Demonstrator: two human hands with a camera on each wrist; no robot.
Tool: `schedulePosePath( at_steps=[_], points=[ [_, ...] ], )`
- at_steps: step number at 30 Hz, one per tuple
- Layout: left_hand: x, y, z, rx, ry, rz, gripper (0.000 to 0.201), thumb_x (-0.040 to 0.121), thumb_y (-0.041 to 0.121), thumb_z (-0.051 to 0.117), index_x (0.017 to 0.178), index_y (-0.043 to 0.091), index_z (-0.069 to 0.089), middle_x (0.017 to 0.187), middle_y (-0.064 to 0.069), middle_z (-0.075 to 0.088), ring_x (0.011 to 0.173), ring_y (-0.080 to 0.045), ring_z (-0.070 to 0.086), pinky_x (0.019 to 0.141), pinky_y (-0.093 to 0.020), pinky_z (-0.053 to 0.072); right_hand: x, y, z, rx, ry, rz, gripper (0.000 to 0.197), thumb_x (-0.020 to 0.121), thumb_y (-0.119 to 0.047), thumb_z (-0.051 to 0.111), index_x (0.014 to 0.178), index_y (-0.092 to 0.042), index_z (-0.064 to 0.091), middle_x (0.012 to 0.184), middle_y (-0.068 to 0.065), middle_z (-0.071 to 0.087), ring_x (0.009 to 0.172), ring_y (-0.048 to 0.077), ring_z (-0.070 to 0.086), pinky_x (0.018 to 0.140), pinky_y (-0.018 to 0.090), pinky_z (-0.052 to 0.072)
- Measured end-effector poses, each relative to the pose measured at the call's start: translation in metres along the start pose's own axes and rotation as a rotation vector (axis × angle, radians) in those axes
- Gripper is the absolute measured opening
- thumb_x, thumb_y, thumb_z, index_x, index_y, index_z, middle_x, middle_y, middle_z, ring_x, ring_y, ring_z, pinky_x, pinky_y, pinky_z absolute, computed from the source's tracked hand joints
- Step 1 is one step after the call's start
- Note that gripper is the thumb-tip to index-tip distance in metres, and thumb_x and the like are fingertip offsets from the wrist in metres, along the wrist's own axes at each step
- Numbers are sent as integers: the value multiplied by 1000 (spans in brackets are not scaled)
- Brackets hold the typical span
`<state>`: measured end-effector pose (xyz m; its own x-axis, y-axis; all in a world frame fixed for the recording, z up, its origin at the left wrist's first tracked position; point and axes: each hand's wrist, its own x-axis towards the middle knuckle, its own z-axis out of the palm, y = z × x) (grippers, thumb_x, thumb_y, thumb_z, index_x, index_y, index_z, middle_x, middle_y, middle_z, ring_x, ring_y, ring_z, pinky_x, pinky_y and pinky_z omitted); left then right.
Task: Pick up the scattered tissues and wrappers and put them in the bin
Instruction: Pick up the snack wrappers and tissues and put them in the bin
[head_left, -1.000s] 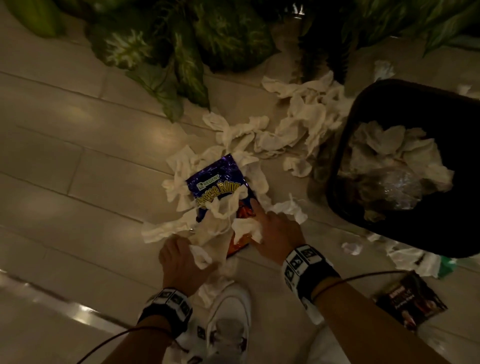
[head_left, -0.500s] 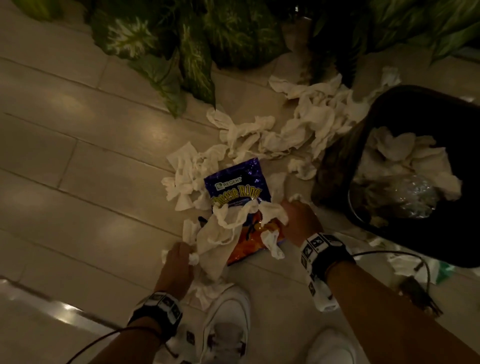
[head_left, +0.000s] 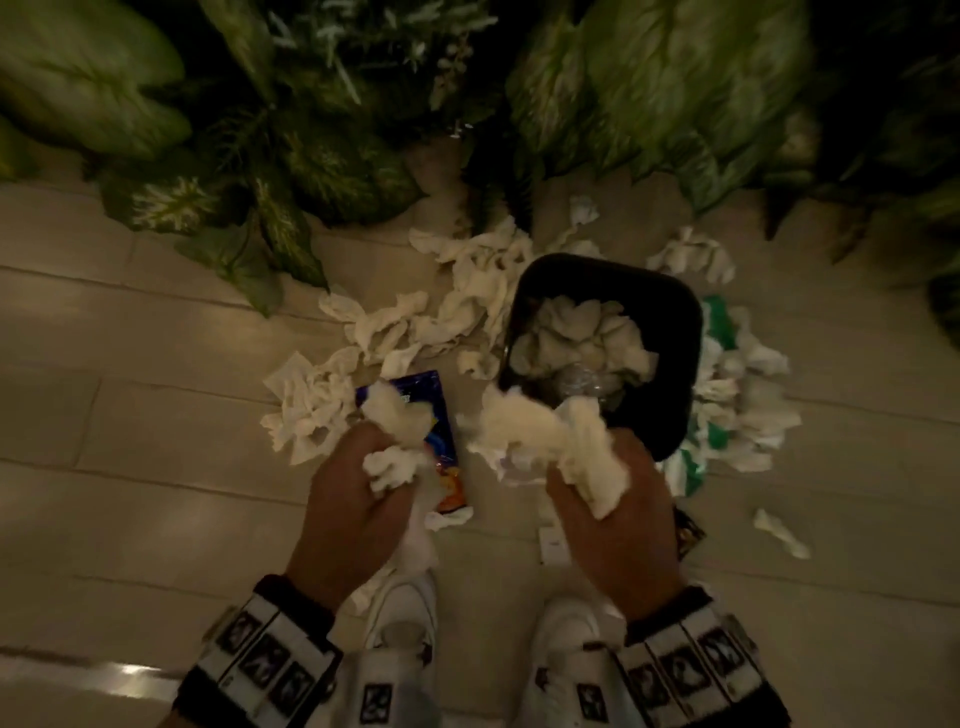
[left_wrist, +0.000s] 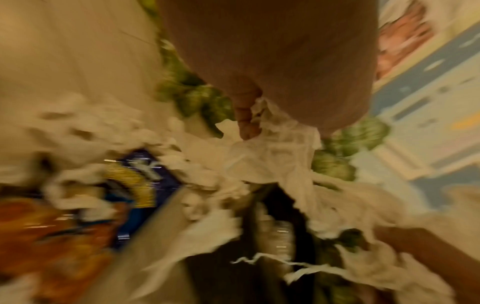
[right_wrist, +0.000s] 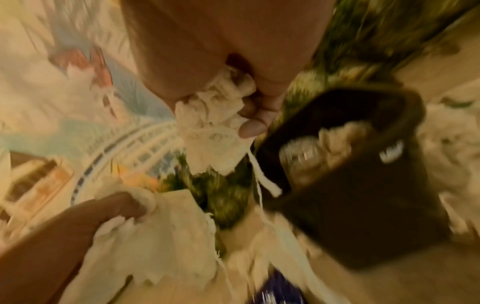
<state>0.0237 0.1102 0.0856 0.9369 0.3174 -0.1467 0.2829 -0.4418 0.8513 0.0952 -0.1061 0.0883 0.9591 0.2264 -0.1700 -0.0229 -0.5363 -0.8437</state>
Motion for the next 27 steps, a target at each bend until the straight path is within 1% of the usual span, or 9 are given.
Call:
schedulePosePath(
  at_steps=[6, 9, 11, 14, 17, 19, 22, 25, 27],
  points=[
    [74, 134, 48, -156, -25, 170, 21, 77, 2, 60, 71, 8, 40, 62, 0, 38, 58, -5, 38, 55, -13, 31, 52, -29, -73, 23, 297, 38, 37, 77, -28, 72, 105, -5, 63, 93, 4, 68, 84, -4, 60, 75, 6, 45],
    [118, 146, 93, -105, -65, 158, 17, 76, 8, 61, 77, 6, 44, 71, -6, 45, 65, -17, 43, 57, -23, 33, 84, -13, -72, 34, 364, 174, 36, 74, -31, 71, 99, -6, 62, 94, 5, 66, 90, 17, 63, 72, 23, 47],
    [143, 125, 124, -42, -177, 8, 19, 78, 15, 62, 88, 8, 48, 87, -7, 52, 77, -19, 49, 66, -25, 39, 103, 11, -63, -5, 217, 296, 30, 78, -27, 69, 101, -11, 59, 100, 3, 63, 98, 21, 60, 74, 22, 41],
    [153, 87, 151, 163, -447, -118, 45, 78, 35, 63, 117, 14, 51, 120, -6, 57, 108, -24, 56, 94, -38, 47, 113, 45, -52, -114, -119, 339, 62, 78, -36, 67, 132, -20, 42, 129, -4, 52, 117, 14, 50, 96, 30, 42],
    [137, 76, 143, 235, -507, -116, 58, 85, 37, 62, 135, 15, 41, 139, -7, 48, 128, -26, 46, 105, -33, 38, 100, 53, -60, -152, -125, 333, 75, 79, -35, 69, 141, -16, 32, 136, 8, 48, 121, 22, 48, 102, 32, 40],
    [122, 72, 123, 203, -452, -175, 73, 85, 38, 63, 144, 14, 27, 150, -8, 36, 137, -25, 34, 105, -24, 30, 80, 48, -71, -189, -47, 275, 62, 82, -26, 68, 136, -13, 42, 131, 11, 50, 120, 24, 47, 94, 20, 35],
    [86, 62, 85, 211, -367, -197, 84, 82, 49, 62, 148, 23, 17, 154, 8, 22, 141, -11, 20, 112, -28, 19, 41, 51, -79, -168, 83, 239, 36, 82, -25, 68, 115, -15, 58, 112, 8, 61, 98, 23, 61, 82, 33, 51],
    [38, 37, 52, 145, -216, -311, 71, 82, 45, 64, 143, 28, 32, 138, 20, 31, 128, 0, 29, 105, -22, 26, -3, 62, -62, -131, 34, 324, 15, 81, -18, 67, 94, -21, 61, 85, 1, 65, 76, 16, 62, 71, 29, 51],
    [4, 4, 38, 70, -106, -468, 55, 81, 42, 67, 131, 29, 48, 131, 15, 45, 121, -9, 46, 96, -26, 38, -26, 69, -39, -156, -116, 367, 15, 81, -17, 65, 87, -27, 56, 72, -9, 60, 67, 6, 58, 63, 16, 44]
  ],
)
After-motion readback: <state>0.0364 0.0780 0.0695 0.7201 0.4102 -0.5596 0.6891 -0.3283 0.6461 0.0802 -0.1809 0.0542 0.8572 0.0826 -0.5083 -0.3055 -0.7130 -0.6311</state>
